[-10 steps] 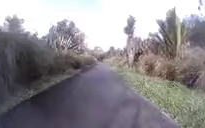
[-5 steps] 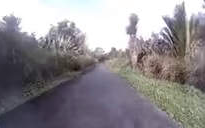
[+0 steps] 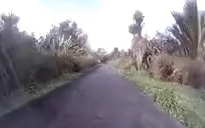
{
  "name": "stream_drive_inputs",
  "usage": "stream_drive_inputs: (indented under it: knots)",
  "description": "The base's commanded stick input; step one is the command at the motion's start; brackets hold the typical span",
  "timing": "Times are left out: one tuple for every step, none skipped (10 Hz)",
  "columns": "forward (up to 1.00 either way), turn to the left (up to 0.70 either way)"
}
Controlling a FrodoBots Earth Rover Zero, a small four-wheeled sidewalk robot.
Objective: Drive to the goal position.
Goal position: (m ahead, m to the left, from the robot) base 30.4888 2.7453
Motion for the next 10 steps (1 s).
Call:
stream_drive_inputs:
  knots:
    - [0.85,0.00]
    - [0.85,-0.03]
    - [0.85,-0.17]
    - [0.85,-0.34]
    - [0.85,-0.34]
    - [0.85,-0.34]
    - [0.85,-0.34]
    - [0.85,-0.34]
    - [0.85,-0.31]
    - [0.85,-0.22]
